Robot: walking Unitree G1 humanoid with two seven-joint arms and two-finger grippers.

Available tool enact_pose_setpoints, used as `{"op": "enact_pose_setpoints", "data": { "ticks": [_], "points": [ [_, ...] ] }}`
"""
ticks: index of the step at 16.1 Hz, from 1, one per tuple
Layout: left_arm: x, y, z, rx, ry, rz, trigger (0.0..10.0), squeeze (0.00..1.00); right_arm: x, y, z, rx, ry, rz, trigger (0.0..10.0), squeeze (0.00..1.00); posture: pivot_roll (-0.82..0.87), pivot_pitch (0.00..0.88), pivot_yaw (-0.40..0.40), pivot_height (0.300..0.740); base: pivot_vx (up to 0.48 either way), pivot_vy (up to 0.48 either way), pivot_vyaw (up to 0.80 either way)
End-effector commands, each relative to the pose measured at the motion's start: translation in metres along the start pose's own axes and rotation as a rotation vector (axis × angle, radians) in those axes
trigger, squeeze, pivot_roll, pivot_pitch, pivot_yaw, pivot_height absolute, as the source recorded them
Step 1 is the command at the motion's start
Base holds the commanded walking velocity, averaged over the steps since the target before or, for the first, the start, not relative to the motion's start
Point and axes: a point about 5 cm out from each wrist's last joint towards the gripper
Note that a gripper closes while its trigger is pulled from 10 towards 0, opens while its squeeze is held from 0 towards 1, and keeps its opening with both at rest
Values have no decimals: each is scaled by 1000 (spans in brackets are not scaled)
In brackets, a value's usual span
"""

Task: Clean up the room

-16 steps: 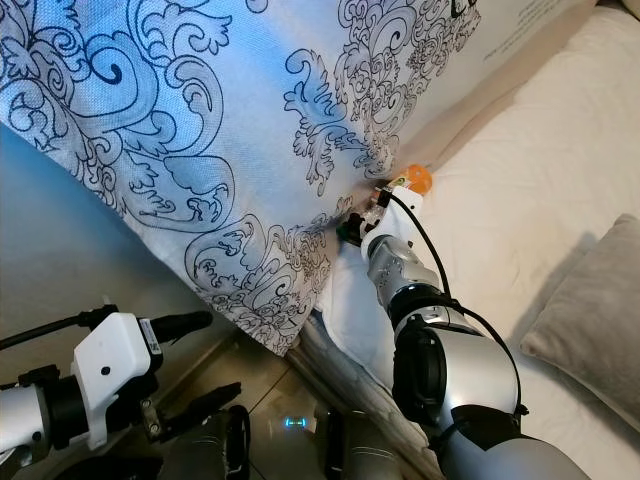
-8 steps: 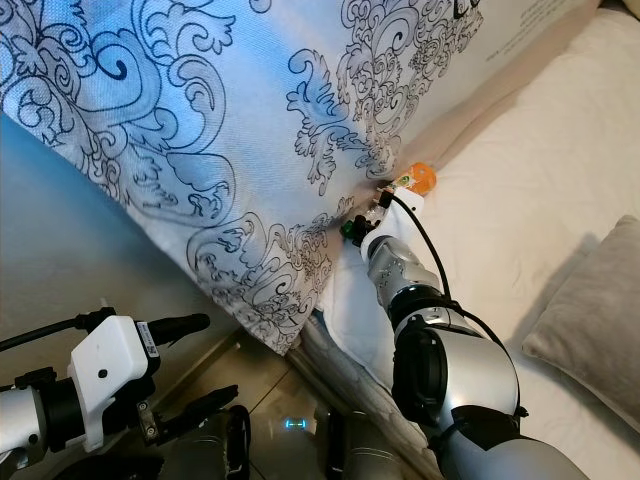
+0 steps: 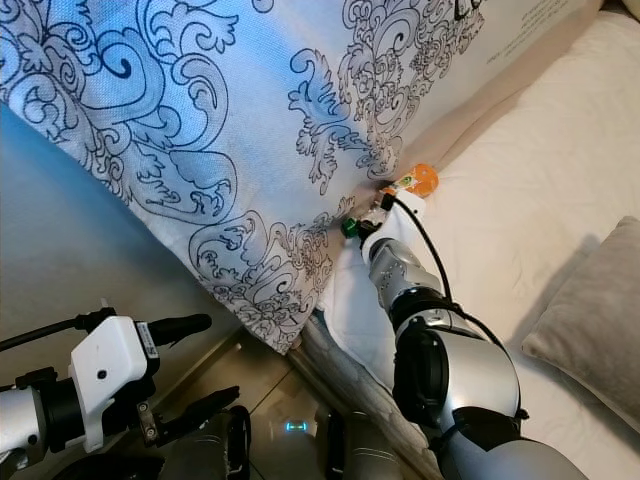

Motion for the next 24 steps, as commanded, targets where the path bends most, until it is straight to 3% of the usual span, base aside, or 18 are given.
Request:
{"op": "enact_pose_setpoints", "data": {
  "ticks": [1, 7, 9, 10, 12, 15, 16, 17, 18, 19, 21, 24],
  "points": [
    [-1, -2, 1, -5, 0, 6, 10000, 59, -10, -1, -11, -38, 11, 26, 0, 0, 334, 259, -11, 740, 0, 0, 0],
    [0, -1, 1, -7, 1, 0, 10000, 59, -8, -1, -17, -59, -2, 9, 0, 0, 331, 253, -10, 740, 0, 0, 0],
    [1, 0, 1, 0, 0, -7, 10000, 59, -2, -1, -26, -95, 7, -24, 0, 0, 328, 244, -11, 740, 0, 0, 0],
    [1, -1, 1, 13, -4, -14, 10000, 59, 3, -3, -42, -143, 31, -61, 0, 0, 325, 237, -14, 740, 0, 0, 0],
    [-1, 0, 1, 31, -10, -17, 10000, 63, 5, -6, -58, -180, 53, -85, 0, 0, 313, 223, -21, 740, 0, 0, 0],
    [-4, 2, 3, 96, -48, -39, 10000, 59, 2, -8, -69, -148, 4, -122, 0, 0, 272, 161, -18, 740, 0, 0, 0],
    [-7, 3, 6, 142, -83, -51, 10000, 59, -2, -10, -70, -119, -81, -142, 10000, 0, 230, 121, -9, 740, 0, 0, 0],
    [-13, 4, 10, 203, -132, -69, 10000, 59, -8, -15, -70, -82, -145, -174, 10000, 0, 197, 94, -2, 740, 0, 0, 0],
    [-20, 4, 14, 271, -194, -79, 10000, 59, -13, -22, -68, -44, -211, -203, 10000, 365, 171, 72, 1, 740, 0, 0, 0],
    [-23, 4, 16, 305, -218, -85, 10000, 67, -14, -27, -67, -25, -222, -224, 10000, 1000, 160, 63, 2, 740, 0, 0, 0],
    [-32, 3, 20, 402, -261, -93, 10000, 90, -15, -51, -63, 49, -267, -289, 10000, 1000, 130, 34, -4, 740, 0, 0, 0],
    [-45, 1, 21, 480, -273, -65, 10000, 86, -33, -89, -57, 172, -362, -281, 10000, 1000, 109, 0, -23, 740, 0, 0, 0]
  ]
}}
Point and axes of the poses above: a point about 5 cm out from each wrist's last joint towards the gripper, its own y axis pointing out of the wrist towards the gripper, its own x axis along the axis of the wrist's last joint, z = x × y, and after that the axes turned 4 degrees about -y, right-handed
